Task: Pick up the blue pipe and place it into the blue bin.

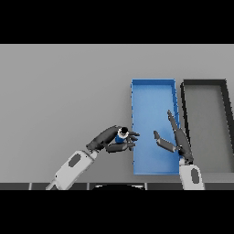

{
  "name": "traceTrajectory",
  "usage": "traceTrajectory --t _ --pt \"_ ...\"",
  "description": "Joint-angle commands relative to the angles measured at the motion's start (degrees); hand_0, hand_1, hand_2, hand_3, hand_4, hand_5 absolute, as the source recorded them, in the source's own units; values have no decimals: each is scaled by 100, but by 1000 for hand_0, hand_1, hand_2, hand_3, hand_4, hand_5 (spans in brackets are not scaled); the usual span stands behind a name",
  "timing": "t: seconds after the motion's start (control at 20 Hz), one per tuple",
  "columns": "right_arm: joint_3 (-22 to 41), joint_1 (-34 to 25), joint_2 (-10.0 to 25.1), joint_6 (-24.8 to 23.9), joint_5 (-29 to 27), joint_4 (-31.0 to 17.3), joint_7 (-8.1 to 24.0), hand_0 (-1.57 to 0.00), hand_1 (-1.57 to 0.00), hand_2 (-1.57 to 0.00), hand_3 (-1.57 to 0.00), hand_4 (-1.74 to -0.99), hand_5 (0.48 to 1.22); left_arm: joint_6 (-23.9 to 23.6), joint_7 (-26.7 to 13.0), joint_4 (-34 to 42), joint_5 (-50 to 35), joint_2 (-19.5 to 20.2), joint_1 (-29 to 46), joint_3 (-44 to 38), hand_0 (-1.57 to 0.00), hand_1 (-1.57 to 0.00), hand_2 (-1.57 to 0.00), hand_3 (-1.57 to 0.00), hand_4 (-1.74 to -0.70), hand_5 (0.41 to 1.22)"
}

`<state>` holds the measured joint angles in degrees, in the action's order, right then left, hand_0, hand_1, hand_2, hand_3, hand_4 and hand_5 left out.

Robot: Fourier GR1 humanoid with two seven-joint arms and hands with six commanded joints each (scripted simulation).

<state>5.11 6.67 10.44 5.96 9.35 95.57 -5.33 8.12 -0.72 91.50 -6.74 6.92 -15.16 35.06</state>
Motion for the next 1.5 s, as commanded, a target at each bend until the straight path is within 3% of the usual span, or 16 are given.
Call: traceTrajectory --t 0.0,0.1,0.2,0.3,0.4,0.55,0.75,1.05,1.3,1.45 --pt "-13 -13 20 17 -23 18 13 1 1 1 1 -1269 688 -29 -9 -7 33 -20 21 23 -1568 -1568 -1569 -1441 -1729 1219" --pt "-33 38 95 64 -57 120 -1 1 1 1 1 -1255 688 -11 38 -23 0 12 11 -29 -1569 -1569 -1570 -1442 -1730 1219" --pt "-25 -53 57 30 -54 122 191 1 1 1 1 -1243 687 3 85 -55 30 24 -17 -34 -1570 -1570 -1570 -1442 -1730 1220" --pt "-51 -9 84 88 -137 169 28 1 1 1 1 -1213 684 17 125 -129 33 4 -53 -64 -1570 -1570 -1570 -1440 -1730 1220" --pt "-125 -12 131 583 -840 414 -152 1 1 1 1 -1225 647 70 135 -33 -61 75 -34 -98 -1571 -1571 -1571 -1441 -1730 1221" --pt "-220 -359 426 1266 -1989 799 472 1 1 1 1 -1254 554 92 114 -12 -90 87 -24 -92 -1571 -1571 -1571 -1442 -1731 1221" --pt "-6 -762 951 1972 -3239 1485 1348 1 1 1 1 -1326 507 106 103 3 -44 110 -74 -66 -1571 -1571 -1571 -1444 -1731 1221" --pt "521 -1787 1323 2394 -3867 1908 2075 1 1 1 1 -1335 490 86 11 1 -29 155 -114 -95 -1571 -1571 -1571 -1440 -1730 1221" --pt "1037 -2541 1080 2523 -3720 1830 2430 1 1 1 1 -1307 497 156 78 -13 -44 120 -224 -83 -1571 -1571 -1571 -1444 -1728 1221" --pt "1259 -2926 881 2611 -3564 1625 2530 1 1 1 1 -1256 517 247 218 -103 -54 88 -199 -83 -1571 -1571 -1571 -1506 -1593 1221"
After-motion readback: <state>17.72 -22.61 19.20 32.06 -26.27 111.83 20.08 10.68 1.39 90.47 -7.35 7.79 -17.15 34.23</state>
